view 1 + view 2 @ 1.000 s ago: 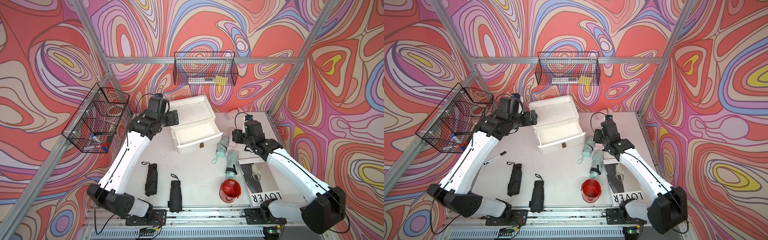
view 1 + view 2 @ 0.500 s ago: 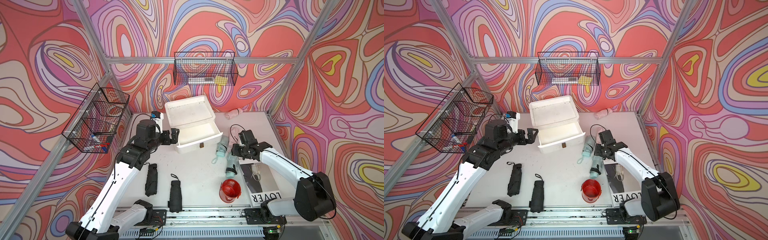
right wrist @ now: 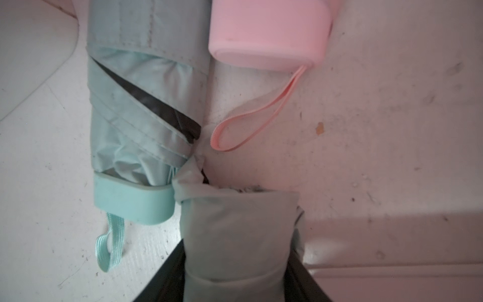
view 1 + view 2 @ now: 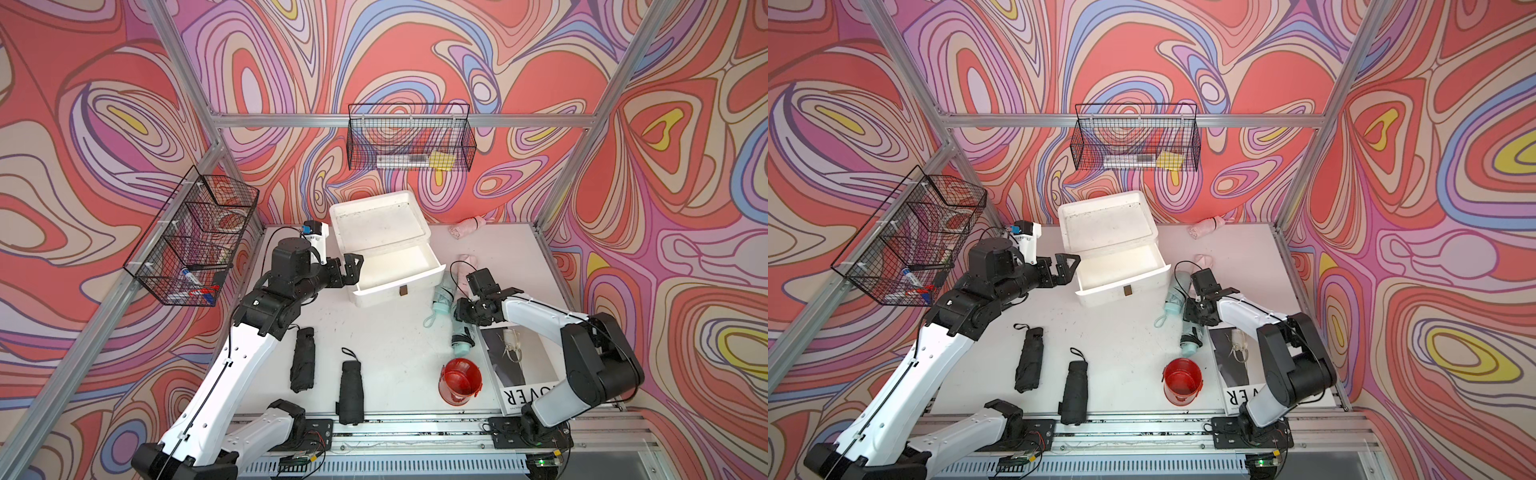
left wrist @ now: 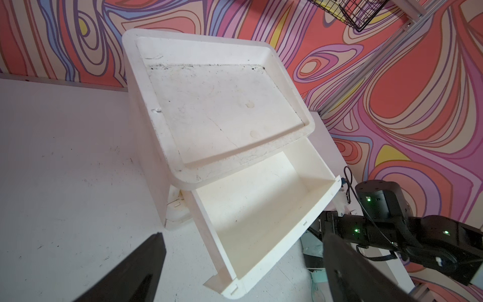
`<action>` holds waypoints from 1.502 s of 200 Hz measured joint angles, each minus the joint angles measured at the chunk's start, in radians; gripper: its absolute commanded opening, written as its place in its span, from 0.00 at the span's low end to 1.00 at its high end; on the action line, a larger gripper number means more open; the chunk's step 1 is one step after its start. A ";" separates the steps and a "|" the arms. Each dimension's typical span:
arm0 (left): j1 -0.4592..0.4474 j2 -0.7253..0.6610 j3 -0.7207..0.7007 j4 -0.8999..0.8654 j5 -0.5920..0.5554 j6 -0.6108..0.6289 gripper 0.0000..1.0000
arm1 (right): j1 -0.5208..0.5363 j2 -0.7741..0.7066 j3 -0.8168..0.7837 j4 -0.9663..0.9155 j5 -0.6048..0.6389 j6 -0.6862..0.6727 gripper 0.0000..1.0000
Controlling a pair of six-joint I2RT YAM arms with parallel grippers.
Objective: Place the umbrella in the drawer by color
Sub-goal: Pick up the umbrella from the center of the board.
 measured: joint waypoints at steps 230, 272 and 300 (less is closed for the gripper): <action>-0.163 0.099 0.085 0.069 0.406 0.087 0.98 | 0.000 -0.620 -0.014 0.439 -0.501 -0.072 0.08; -0.269 0.256 0.263 -0.072 0.494 0.229 0.95 | 0.000 -0.592 -0.036 0.518 -0.681 -0.054 0.09; -0.306 0.378 0.399 -0.221 0.485 0.350 0.91 | 0.008 -0.564 -0.039 0.576 -0.772 -0.040 0.10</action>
